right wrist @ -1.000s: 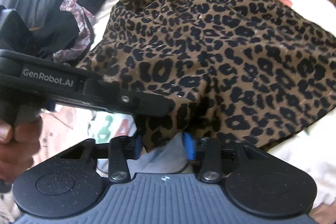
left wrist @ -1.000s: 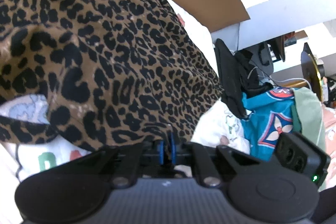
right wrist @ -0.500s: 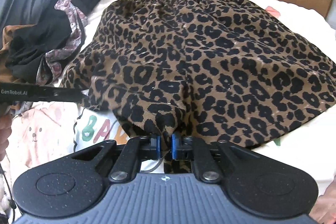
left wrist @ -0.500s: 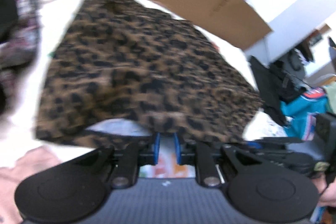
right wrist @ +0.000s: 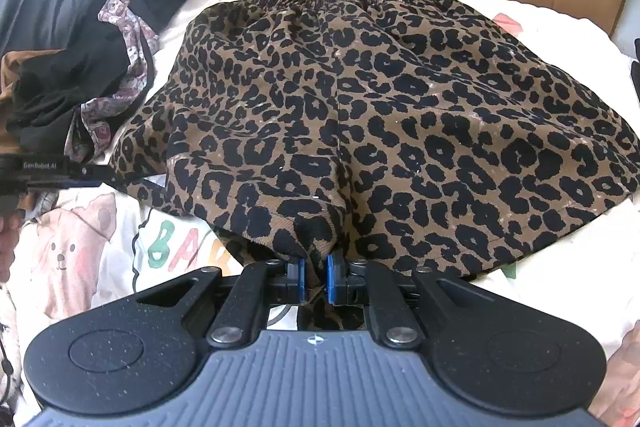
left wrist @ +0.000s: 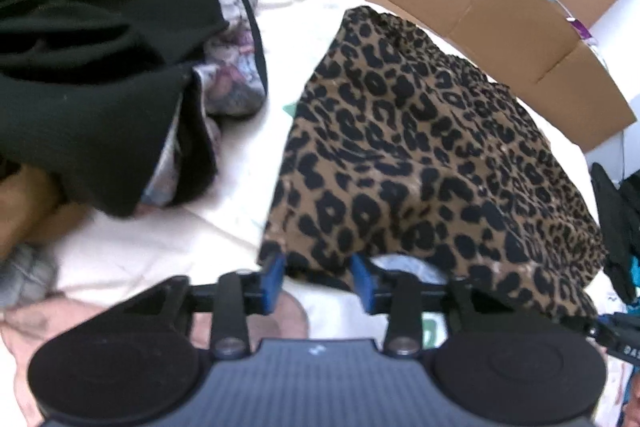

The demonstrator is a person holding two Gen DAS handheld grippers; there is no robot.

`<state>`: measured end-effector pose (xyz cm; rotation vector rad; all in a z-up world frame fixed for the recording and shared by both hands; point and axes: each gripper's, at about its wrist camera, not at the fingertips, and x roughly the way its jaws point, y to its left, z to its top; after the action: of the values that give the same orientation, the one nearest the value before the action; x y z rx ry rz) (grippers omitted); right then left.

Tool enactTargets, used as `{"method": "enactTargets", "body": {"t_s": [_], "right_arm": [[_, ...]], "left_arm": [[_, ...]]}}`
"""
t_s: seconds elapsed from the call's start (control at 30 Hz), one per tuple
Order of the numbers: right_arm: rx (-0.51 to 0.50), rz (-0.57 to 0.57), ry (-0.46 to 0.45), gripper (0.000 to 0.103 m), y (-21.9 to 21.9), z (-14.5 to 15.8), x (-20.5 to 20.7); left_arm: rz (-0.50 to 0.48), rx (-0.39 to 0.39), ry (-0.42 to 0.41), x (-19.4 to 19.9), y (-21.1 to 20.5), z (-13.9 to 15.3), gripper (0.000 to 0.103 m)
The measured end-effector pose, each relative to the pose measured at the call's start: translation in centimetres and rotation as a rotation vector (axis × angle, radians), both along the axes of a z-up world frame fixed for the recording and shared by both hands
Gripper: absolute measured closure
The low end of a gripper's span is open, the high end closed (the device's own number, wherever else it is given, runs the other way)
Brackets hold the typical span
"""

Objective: Fold clothes

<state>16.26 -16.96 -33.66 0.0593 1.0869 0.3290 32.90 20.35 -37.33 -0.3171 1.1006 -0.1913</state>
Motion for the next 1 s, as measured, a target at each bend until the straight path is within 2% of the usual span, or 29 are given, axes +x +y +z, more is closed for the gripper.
{"method": "enactTargets", "body": {"t_s": [0.17, 0.3, 0.37, 0.43, 0.47, 0.5, 0.9, 0.93, 0.97, 1.0], "right_arm": [[-0.009, 0.008, 0.001, 0.095, -0.1, -0.1, 0.1], [-0.014, 0.008, 0.005, 0.095, -0.2, -0.1, 0.1], [-0.016, 0.009, 0.006, 0.095, -0.2, -0.2, 0.1], [-0.018, 0.010, 0.007, 0.095, -0.3, -0.2, 0.1], [-0.018, 0.010, 0.008, 0.095, -0.3, -0.3, 0.1], [-0.019, 0.010, 0.008, 0.095, -0.3, -0.3, 0.1], [-0.028, 0.016, 0.022, 0.095, -0.6, -0.8, 0.1], [-0.028, 0.017, 0.023, 0.095, -0.6, -0.9, 0.2], [-0.027, 0.018, 0.024, 0.095, -0.6, -0.8, 0.2], [-0.026, 0.019, 0.024, 0.095, -0.6, -0.8, 0.2]], "left_arm": [[0.035, 0.018, 0.000, 0.6, 0.3, -1.2, 0.049], [0.066, -0.027, 0.026, 0.9, 0.1, -2.7, 0.052], [0.114, -0.073, 0.023, 0.7, 0.5, -3.3, 0.053], [0.160, -0.118, 0.025, 0.5, 1.2, -3.5, 0.058], [0.162, -0.117, 0.025, 0.5, 1.4, -3.5, 0.064], [0.164, -0.116, 0.026, 0.5, 1.5, -3.5, 0.065], [0.165, -0.073, -0.035, 0.2, 0.6, -4.1, 0.066], [0.163, -0.066, -0.036, 0.1, 0.4, -4.0, 0.068], [0.160, -0.061, -0.027, 0.1, 0.3, -4.0, 0.084], [0.147, -0.061, -0.006, 0.2, 0.2, -3.9, 0.094]]}}
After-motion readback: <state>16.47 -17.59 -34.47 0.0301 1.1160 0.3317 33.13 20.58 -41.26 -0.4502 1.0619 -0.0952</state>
